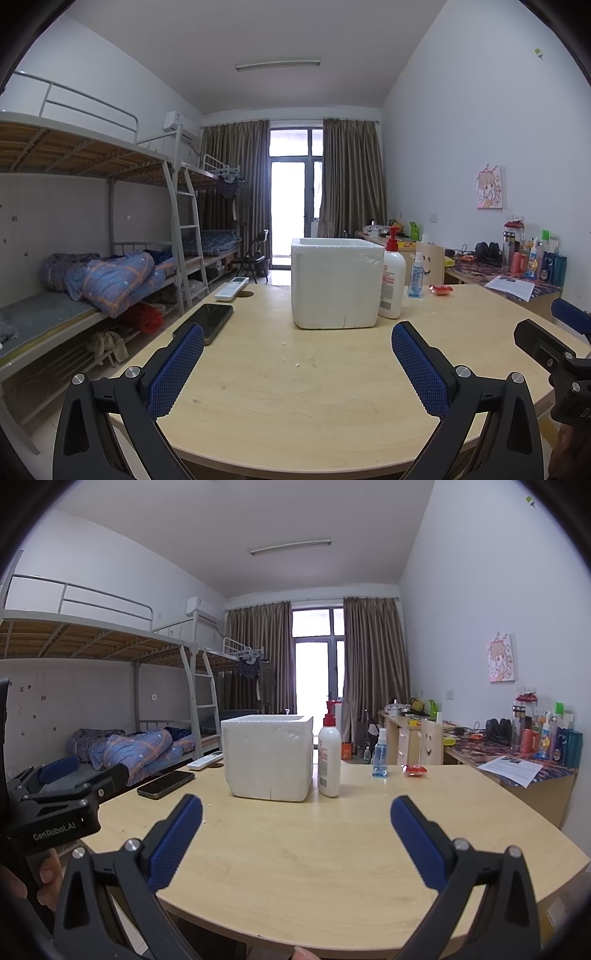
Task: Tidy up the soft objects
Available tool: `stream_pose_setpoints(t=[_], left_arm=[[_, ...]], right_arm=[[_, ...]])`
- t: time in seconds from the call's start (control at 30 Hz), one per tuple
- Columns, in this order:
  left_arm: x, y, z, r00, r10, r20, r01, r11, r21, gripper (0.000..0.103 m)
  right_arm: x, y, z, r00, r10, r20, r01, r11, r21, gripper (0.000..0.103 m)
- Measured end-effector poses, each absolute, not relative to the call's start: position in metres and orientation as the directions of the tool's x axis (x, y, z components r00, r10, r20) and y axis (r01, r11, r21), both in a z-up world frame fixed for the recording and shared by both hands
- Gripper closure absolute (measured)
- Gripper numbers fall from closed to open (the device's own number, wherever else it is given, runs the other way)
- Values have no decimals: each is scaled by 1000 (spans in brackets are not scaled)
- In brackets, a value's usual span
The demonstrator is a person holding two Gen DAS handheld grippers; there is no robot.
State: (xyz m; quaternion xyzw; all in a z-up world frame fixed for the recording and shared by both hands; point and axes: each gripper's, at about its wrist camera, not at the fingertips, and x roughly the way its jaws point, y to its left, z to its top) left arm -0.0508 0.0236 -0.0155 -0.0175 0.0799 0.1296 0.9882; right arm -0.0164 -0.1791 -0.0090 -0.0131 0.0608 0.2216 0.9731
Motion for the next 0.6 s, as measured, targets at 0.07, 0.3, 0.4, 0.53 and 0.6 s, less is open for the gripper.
stream_pose_setpoints(t=[0.07, 0.3, 0.4, 0.53, 0.6], left_arm=[[-51, 23, -15, 954, 254, -161, -259, 966, -14, 1], [-51, 22, -14, 953, 254, -163, -259, 966, -7, 1], [-51, 22, -14, 953, 255, -162, -259, 966, -5, 1], [-50, 21, -13, 953, 254, -165, -259, 966, -4, 1], [-51, 22, -12, 953, 254, -163, -258, 966, -5, 1]], right_arm=[[-16, -179, -9, 894, 431, -125, -434, 901, 1, 0], [-16, -179, -10, 892, 434, -128, -438, 899, -3, 0], [-17, -178, -10, 891, 435, -129, -440, 898, -5, 0], [-17, -177, -10, 890, 437, -132, -442, 897, -12, 0], [-18, -177, -10, 890, 438, -131, -443, 897, -11, 0]])
